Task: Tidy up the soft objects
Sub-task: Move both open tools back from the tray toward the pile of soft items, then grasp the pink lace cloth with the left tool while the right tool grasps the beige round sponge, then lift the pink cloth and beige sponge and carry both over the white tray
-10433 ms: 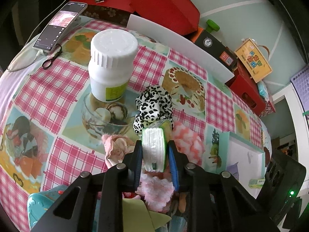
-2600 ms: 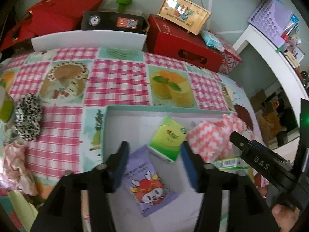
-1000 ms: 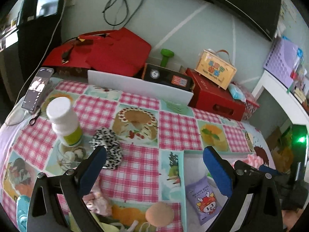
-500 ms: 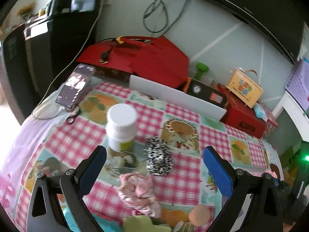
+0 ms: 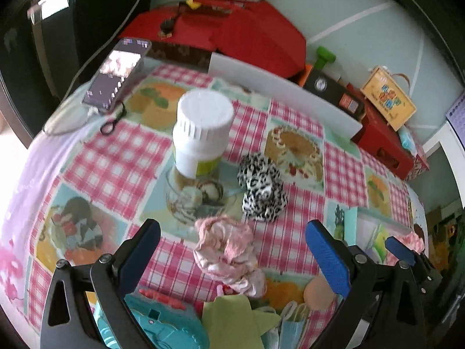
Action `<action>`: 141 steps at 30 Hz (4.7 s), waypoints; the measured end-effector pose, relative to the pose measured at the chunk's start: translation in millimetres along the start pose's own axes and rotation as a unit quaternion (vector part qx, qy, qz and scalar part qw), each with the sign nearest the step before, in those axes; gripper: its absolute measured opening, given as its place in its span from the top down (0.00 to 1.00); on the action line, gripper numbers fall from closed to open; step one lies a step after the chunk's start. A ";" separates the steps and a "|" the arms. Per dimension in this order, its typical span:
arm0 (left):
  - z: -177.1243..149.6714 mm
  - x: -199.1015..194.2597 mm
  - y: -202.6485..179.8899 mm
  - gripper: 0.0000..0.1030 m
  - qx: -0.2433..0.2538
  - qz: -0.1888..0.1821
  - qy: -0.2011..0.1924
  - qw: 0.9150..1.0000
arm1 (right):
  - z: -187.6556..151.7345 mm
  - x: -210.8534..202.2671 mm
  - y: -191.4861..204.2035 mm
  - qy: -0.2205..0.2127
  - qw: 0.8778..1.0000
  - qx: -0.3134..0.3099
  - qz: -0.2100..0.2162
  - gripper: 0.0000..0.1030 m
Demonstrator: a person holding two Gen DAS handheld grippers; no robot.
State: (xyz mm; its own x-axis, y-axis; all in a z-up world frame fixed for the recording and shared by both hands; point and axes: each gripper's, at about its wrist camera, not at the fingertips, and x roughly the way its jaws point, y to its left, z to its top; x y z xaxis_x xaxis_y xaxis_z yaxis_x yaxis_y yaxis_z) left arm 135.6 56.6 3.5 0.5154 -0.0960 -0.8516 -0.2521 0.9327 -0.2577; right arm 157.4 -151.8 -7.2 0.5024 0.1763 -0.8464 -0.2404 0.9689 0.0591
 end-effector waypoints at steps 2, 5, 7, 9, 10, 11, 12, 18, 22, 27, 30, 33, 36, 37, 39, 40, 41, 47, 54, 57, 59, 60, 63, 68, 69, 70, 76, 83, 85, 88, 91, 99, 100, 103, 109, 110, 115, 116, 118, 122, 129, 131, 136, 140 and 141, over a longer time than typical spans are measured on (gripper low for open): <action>-0.9 2.9 0.2 0.03 0.003 -0.001 0.011 1.000 | -2.8 1.4 1.2 0.008 1.000 -0.006 0.006 0.00; -2.5 7.0 0.4 0.03 0.010 0.004 0.027 1.000 | -6.5 1.8 5.4 0.015 1.000 -0.018 0.013 0.00; -4.4 11.1 -0.2 0.03 0.016 0.004 0.041 0.999 | -9.1 2.4 9.1 0.020 0.999 -0.030 0.014 0.04; -5.8 14.3 -0.8 0.03 0.018 0.002 0.053 0.998 | -12.8 3.6 12.7 0.029 0.999 -0.040 0.021 0.07; -6.5 15.6 -1.1 0.03 0.018 -0.001 0.057 0.998 | -14.2 4.3 13.7 0.032 0.998 -0.043 0.023 0.09; -6.7 15.9 -1.5 0.03 0.019 -0.002 0.059 0.998 | -15.9 5.2 14.6 0.036 0.998 -0.046 0.023 0.11; -7.3 16.8 -2.3 0.03 0.021 -0.003 0.062 0.998 | -17.8 5.7 15.0 0.039 0.998 -0.049 0.024 0.13; -12.1 28.9 -4.3 0.03 0.022 -0.007 0.099 0.995 | -29.1 11.4 12.4 0.060 0.996 -0.056 0.032 0.17; -12.2 30.5 -5.9 0.03 0.022 -0.004 0.102 0.995 | -36.4 15.2 14.7 0.073 0.994 -0.065 0.041 0.19; -12.0 30.8 -4.4 0.03 0.020 -0.007 0.101 0.995 | -38.8 14.9 16.8 0.076 0.994 -0.076 0.034 0.23; -10.4 29.7 -3.3 0.03 0.019 -0.008 0.098 0.995 | -39.0 9.6 15.1 0.072 0.993 -0.076 0.047 0.27; -10.1 29.0 -4.0 0.03 0.019 -0.011 0.096 0.995 | -40.9 8.1 19.0 0.073 0.992 -0.084 0.055 0.33; -10.4 30.3 -5.1 0.03 0.020 -0.011 0.098 0.995 | -45.3 13.6 25.3 0.085 0.990 -0.094 0.062 0.37; -10.6 30.7 -4.9 0.03 0.020 -0.012 0.099 0.995 | -47.1 15.9 26.7 0.090 0.989 -0.096 0.060 0.38; -10.6 31.5 -4.5 0.03 0.019 -0.012 0.099 0.995 | -50.4 19.5 28.8 0.098 0.988 -0.103 0.055 0.38; -10.6 32.1 -4.2 0.03 0.019 -0.013 0.100 0.995 | -51.6 20.8 29.3 0.101 0.988 -0.104 0.055 0.38; -10.7 32.6 -4.3 0.03 0.020 -0.013 0.101 0.995 | -52.8 21.9 29.7 0.103 0.988 -0.105 0.054 0.38; -11.2 34.8 -7.3 0.03 0.024 -0.012 0.103 0.994 | -54.3 24.3 35.1 0.101 0.986 -0.125 0.038 0.40; -11.3 37.0 -9.6 0.03 0.028 -0.009 0.105 0.994 | -57.6 32.9 38.6 0.112 0.983 -0.142 0.018 0.47; -11.3 38.8 -10.3 0.03 0.029 -0.006 0.106 0.994 | -59.2 35.9 39.5 0.116 0.983 -0.144 0.017 0.48; -11.4 39.9 -10.5 0.03 0.029 -0.006 0.106 0.994 | -58.8 36.8 39.3 0.116 0.983 -0.142 0.020 0.48; -11.5 40.4 -10.8 0.03 0.030 -0.005 0.106 0.994 | -58.7 37.1 39.5 0.115 0.983 -0.141 0.021 0.49; -11.8 42.1 -12.0 0.03 0.033 -0.002 0.108 0.994 | -57.6 37.1 38.9 0.114 0.984 -0.137 0.024 0.51; -12.0 45.1 -13.7 0.03 0.036 -0.002 0.110 0.993 | -53.6 36.7 34.0 0.109 0.986 -0.123 0.028 0.51; -12.2 47.0 -14.4 0.03 0.037 0.000 0.111 0.993 | -52.6 37.4 33.5 0.108 0.986 -0.121 0.029 0.51; -12.4 49.0 -15.2 0.03 0.039 0.002 0.112 0.993 | -52.4 37.5 33.6 0.108 0.986 -0.120 0.030 0.51; -14.8 59.7 -18.5 0.17 0.045 0.003 0.119 0.992 | -50.8 37.3 32.3 0.108 0.986 -0.119 0.032 0.51; -20.5 75.4 -18.2 0.48 0.054 0.019 0.130 0.990 | -51.9 37.4 32.5 0.109 0.987 -0.114 0.037 0.51; -21.9 77.9 -19.2 0.49 0.058 0.019 0.128 0.990 | -51.6 37.7 31.9 0.109 0.987 -0.113 0.038 0.51; -23.8 79.6 -21.4 0.54 0.063 0.019 0.126 0.990 | -51.2 39.0 31.4 0.110 0.987 -0.110 0.041 0.51; -24.6 80.7 -22.9 0.61 0.067 0.015 0.126 0.990 | -51.4 39.2 31.9 0.110 0.987 -0.109 0.041 0.51; -23.5 80.6 -27.7 0.71 0.068 0.005 0.126 0.990 | -51.3 39.2 31.8 0.111 0.987 -0.108 0.042 0.51; -23.4 79.8 -27.3 0.71 0.068 0.004 0.126 0.990 | -51.2 39.1 31.8 0.111 0.987 -0.108 0.042 0.51; -23.0 75.1 -26.8 0.72 0.068 0.001 0.123 0.990 | -50.6 38.9 31.6 0.110 0.987 -0.105 0.044 0.51; -20.7 70.7 -30.7 0.73 0.069 -0.006 0.116 0.991 | -49.3 35.8 29.9 0.106 0.988 -0.100 0.045 0.51; -20.3 70.2 -30.5 0.73 0.069 -0.006 0.116 0.991 | -48.7 35.1 29.7 0.104 0.989 -0.099 0.045 0.51; -17.4 56.8 -29.1 0.73 0.068 -0.013 0.102 0.992 | -44.5 27.5 27.5 0.092 0.991 -0.091 0.040 0.51; -15.8 49.7 -29.3 0.73 0.069 -0.017 0.092 0.993 | -42.6 22.1 26.6 0.086 0.992 -0.089 0.034 0.51; -11.6 36.2 -30.8 0.73 0.070 -0.021 0.075 0.995 | -36.9 5.3 24.8 0.060 0.994 -0.083 0.037 0.51; -7.2 12.0 -34.2 0.73 0.073 -0.031 0.045 0.996 | -28.7 -20.3 21.4 0.022 0.996 -0.074 0.037 0.51; 1.4 -39.0 -41.6 0.73 0.082 -0.051 -0.020 0.995 | -19.6 -49.1 11.0 -0.016 0.997 -0.065 0.028 0.51; 2.8 -47.2 -44.9 0.73 0.084 -0.055 -0.032 0.994 | -15.5 -60.3 7.4 -0.029 0.997 -0.061 0.025 0.51; 2.2 -68.5 -56.0 0.73 0.095 -0.074 -0.060 0.991 | -10.1 -88.5 -8.1 -0.063 0.997 -0.043 0.011 0.51; -1.2 -76.6 -65.3 0.73 0.107 -0.086 -0.069 0.988 | -8.7 -111.6 -32.9 -0.085 0.996 -0.015 -0.010 0.51; -2.1 -77.9 -68.1 0.73 0.110 -0.088 -0.070 0.988 | -8.8 -114.9 -39.6 -0.087 0.996 -0.006 -0.016 0.51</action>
State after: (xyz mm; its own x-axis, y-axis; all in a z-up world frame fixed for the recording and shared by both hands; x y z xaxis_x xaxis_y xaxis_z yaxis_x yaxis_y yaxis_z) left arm 110.9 -0.1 86.4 0.6474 -0.2278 -0.7273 0.0270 0.9605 -0.2768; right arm 101.9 -211.9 83.0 0.6459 0.1734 -0.7435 -0.2314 0.9725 0.0258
